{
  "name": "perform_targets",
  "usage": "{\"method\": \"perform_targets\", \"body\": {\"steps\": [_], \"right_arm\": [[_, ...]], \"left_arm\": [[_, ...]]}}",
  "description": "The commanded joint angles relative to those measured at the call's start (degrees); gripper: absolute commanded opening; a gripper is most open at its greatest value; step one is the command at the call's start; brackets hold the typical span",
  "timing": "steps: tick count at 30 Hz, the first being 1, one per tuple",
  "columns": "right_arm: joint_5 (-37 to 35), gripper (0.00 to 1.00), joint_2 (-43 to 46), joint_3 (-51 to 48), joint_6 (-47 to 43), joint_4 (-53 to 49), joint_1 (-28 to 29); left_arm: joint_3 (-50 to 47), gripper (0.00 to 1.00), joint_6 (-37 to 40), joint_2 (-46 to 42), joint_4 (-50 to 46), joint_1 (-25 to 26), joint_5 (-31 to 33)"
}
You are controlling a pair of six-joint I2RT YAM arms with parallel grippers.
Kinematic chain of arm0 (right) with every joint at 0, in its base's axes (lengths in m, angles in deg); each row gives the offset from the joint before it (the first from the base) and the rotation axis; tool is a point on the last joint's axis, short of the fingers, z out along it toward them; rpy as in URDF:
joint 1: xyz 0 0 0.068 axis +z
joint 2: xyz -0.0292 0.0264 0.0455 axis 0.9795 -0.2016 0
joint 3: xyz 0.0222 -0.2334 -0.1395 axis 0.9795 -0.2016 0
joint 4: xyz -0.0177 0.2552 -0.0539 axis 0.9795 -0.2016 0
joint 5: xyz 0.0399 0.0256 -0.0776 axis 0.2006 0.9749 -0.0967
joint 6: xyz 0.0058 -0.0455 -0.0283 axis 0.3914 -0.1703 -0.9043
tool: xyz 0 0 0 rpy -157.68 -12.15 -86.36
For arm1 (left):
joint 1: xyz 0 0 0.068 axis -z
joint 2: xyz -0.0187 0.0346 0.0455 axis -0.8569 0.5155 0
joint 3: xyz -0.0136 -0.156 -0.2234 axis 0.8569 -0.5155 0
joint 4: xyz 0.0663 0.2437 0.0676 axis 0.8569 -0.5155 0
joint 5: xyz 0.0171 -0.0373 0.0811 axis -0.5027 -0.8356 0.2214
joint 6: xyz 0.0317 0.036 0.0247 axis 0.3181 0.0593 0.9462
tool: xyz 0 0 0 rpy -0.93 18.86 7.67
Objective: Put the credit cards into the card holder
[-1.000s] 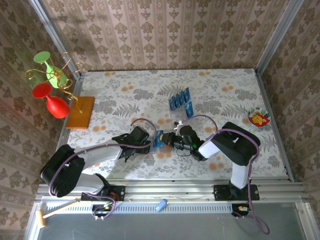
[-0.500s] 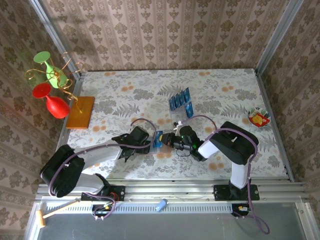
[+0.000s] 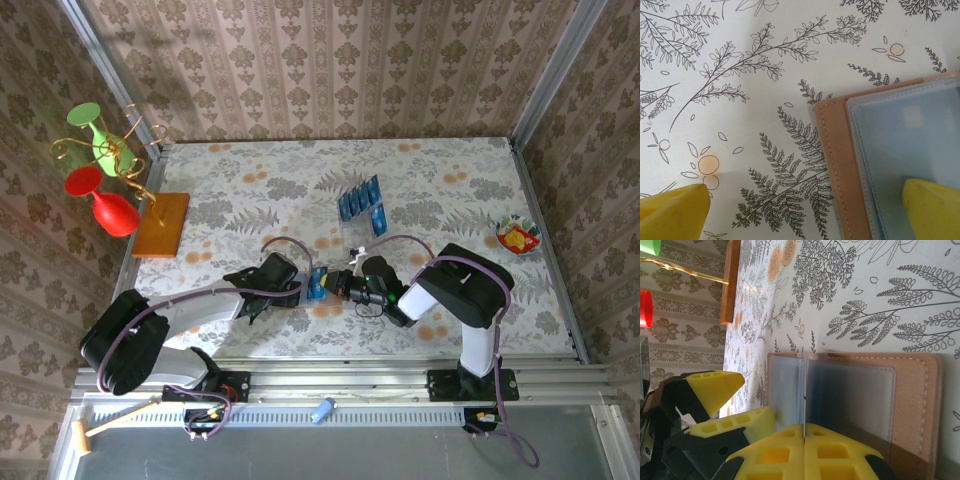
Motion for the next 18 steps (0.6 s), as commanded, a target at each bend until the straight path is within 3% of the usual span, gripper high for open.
{"method": "perform_targets", "body": {"steps": [1, 18], "right_arm": [[1.6, 0.0, -1.9, -0.3, 0.4, 1.7, 0.3], [3.9, 0.0, -3.4, -0.4, 0.6, 2.4, 0.7]], "left_arm": [[-1.1, 1.0, -0.5, -0.5, -2.7, -0.4, 0.6], [-1.0, 1.0, -0.5, -0.5, -2.6, -0.5, 0.6]]}}
